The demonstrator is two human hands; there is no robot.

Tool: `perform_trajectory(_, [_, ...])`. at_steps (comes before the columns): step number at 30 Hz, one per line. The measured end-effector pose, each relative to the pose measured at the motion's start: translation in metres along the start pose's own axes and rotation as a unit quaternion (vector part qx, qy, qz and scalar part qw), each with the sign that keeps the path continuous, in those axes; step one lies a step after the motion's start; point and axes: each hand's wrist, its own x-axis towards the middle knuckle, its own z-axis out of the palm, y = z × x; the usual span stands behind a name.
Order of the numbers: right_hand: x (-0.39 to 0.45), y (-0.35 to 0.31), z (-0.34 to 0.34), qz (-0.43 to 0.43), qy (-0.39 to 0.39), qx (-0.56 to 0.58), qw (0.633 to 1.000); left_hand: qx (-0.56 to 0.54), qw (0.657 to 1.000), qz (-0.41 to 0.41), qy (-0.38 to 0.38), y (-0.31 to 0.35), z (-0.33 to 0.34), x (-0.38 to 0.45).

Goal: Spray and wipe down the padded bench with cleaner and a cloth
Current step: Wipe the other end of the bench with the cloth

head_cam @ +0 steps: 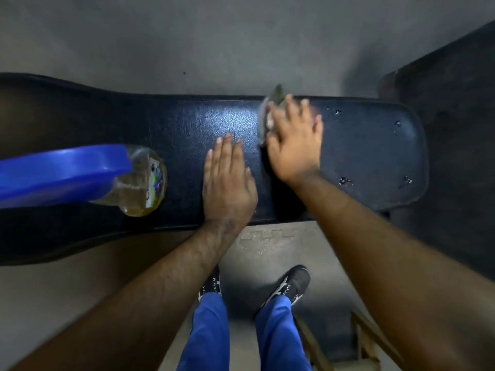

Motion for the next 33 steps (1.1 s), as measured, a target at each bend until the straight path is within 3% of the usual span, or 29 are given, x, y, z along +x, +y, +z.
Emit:
perform_trajectory(2, [-0.031, 0.006, 0.002, -0.136, -0.036, 0.002, 0.99, -0.009, 1.0, -0.006, 0.006, 0.002, 0.006, 0.005])
perform_trajectory(4, [-0.027, 0.033, -0.006, -0.191, -0.059, -0.015, 0.98, 0.035, 0.999, -0.001, 0.011, 0.0, 0.011, 0.004])
perform_trajectory(5, [-0.012, 0.04, -0.009, -0.143, -0.041, -0.028, 0.988, 0.051, 0.999, 0.002, 0.016, 0.0, 0.013, 0.003])
perform_trajectory(7, [0.016, 0.031, -0.012, 0.043, -0.011, -0.015, 0.999, 0.069, 0.997, 0.006, 0.018, 0.004, 0.015, 0.003])
perform_trajectory(8, [0.018, 0.018, -0.01, 0.083, -0.018, -0.009, 0.996, 0.077, 0.997, 0.003, 0.016, 0.004, 0.015, 0.004])
perform_trajectory(10, [-0.008, 0.005, -0.007, -0.017, -0.042, -0.03, 0.999, 0.088, 0.996, 0.004, 0.01, 0.003, 0.014, 0.005])
perform_trajectory(12, [-0.039, 0.032, -0.01, -0.166, -0.084, -0.048, 0.981, 0.096, 0.995, 0.008, 0.0, 0.005, 0.013, 0.005])
perform_trajectory(13, [-0.039, 0.05, -0.015, -0.189, -0.086, -0.053, 0.977, 0.098, 0.995, 0.006, -0.002, 0.005, 0.012, 0.004])
perform_trajectory(14, [-0.03, 0.063, -0.018, -0.16, -0.069, -0.063, 0.983, 0.098, 0.995, 0.005, -0.001, 0.005, 0.013, 0.004])
perform_trajectory(17, [0.0, 0.052, -0.01, 0.071, -0.008, -0.036, 0.997, 0.109, 0.994, 0.005, 0.005, 0.005, 0.016, 0.004])
perform_trajectory(18, [-0.006, 0.037, -0.005, 0.072, -0.005, -0.025, 0.997, 0.112, 0.994, 0.004, 0.004, 0.005, 0.016, 0.003])
perform_trajectory(21, [-0.055, 0.036, 0.0, -0.15, -0.049, -0.031, 0.987, 0.116, 0.993, 0.006, -0.005, 0.007, 0.014, 0.005])
perform_trajectory(23, [-0.052, 0.072, -0.009, -0.208, -0.057, -0.051, 0.975, 0.113, 0.994, 0.0, -0.006, 0.006, 0.015, 0.004])
perform_trajectory(24, [-0.038, 0.084, -0.011, -0.15, -0.035, -0.055, 0.987, 0.114, 0.993, 0.002, -0.001, 0.006, 0.016, 0.004])
perform_trajectory(26, [-0.023, 0.076, -0.009, 0.046, 0.009, -0.023, 0.999, 0.122, 0.993, 0.008, -0.001, 0.006, 0.018, 0.004])
perform_trajectory(27, [-0.031, 0.059, -0.004, 0.086, 0.024, -0.017, 0.996, 0.121, 0.993, 0.01, -0.002, 0.006, 0.017, 0.003])
perform_trajectory(28, [-0.049, 0.041, 0.003, 0.055, 0.03, -0.024, 0.998, 0.119, 0.993, 0.009, -0.002, 0.006, 0.017, 0.004])
perform_trajectory(31, [-0.105, 0.05, 0.009, -0.17, -0.021, -0.049, 0.984, 0.098, 0.995, 0.002, -0.001, 0.007, 0.014, 0.004])
perform_trajectory(32, [-0.102, 0.068, 0.002, -0.192, -0.02, -0.06, 0.979, 0.085, 0.996, 0.004, 0.004, 0.008, 0.014, 0.002])
perform_trajectory(33, [-0.092, 0.083, 0.0, -0.15, 0.0, -0.065, 0.987, 0.072, 0.997, 0.011, 0.01, 0.011, 0.015, 0.0])
